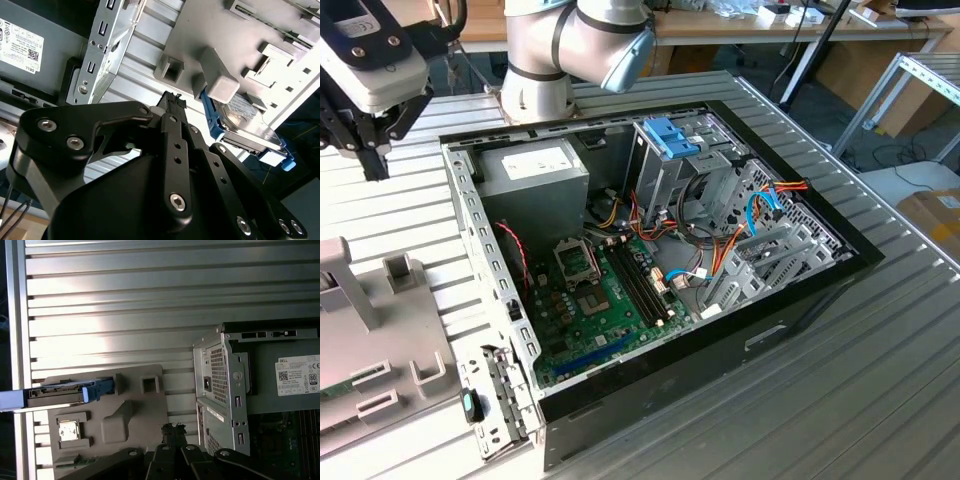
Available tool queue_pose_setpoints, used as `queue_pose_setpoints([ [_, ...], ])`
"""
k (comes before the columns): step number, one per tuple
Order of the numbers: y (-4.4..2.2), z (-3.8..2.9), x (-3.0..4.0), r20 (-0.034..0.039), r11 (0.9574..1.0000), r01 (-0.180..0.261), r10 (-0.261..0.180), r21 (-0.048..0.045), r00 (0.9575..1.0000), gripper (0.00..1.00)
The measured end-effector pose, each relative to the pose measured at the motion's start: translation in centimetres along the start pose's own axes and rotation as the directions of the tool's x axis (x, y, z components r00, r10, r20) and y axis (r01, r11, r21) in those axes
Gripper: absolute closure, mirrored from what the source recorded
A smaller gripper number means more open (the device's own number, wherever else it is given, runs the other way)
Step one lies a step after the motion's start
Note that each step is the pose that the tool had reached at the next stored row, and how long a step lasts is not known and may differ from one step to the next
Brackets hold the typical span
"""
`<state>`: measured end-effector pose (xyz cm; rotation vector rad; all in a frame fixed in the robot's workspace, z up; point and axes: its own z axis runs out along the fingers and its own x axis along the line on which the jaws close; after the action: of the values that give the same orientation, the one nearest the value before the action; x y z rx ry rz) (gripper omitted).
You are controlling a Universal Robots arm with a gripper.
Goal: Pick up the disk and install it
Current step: 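Reach for the disk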
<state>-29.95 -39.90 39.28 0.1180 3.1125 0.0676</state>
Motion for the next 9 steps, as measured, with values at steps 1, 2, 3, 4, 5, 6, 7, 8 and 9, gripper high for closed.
queue_pose_setpoints([
  [1,0.0,-0.01,0.11,0.0,1.0,0.0,0.0,0.0,1.0,0.89],
  [2,-0.03,-0.01,0.39,0.0,1.0,0.0,0.0,0.0,1.0,0.89],
  [3,-0.04,-0.02,0.52,0.0,1.0,0.0,0.0,0.0,1.0,0.89],
  [4,-0.04,-0.02,0.63,0.0,1.0,0.0,0.0,0.0,1.0,0.89],
  [5,-0.07,-0.03,1.01,0.0,1.0,0.0,0.0,0.0,1.0,0.89],
  [6,-0.09,-0.03,1.28,0.0,1.0,0.0,0.0,0.0,1.0,0.89],
  [7,-0.11,-0.04,1.55,0.0001,1.0,0.0,0.0,0.0,1.0,0.89],
  [8,-0.14,-0.05,1.94,0.0,1.0,0.0,0.0,0.0,1.0,0.89],
  [9,-0.16,-0.06,2.14,-0.0001,1.0,0.0,0.0,0.0001,1.0,0.89],
])
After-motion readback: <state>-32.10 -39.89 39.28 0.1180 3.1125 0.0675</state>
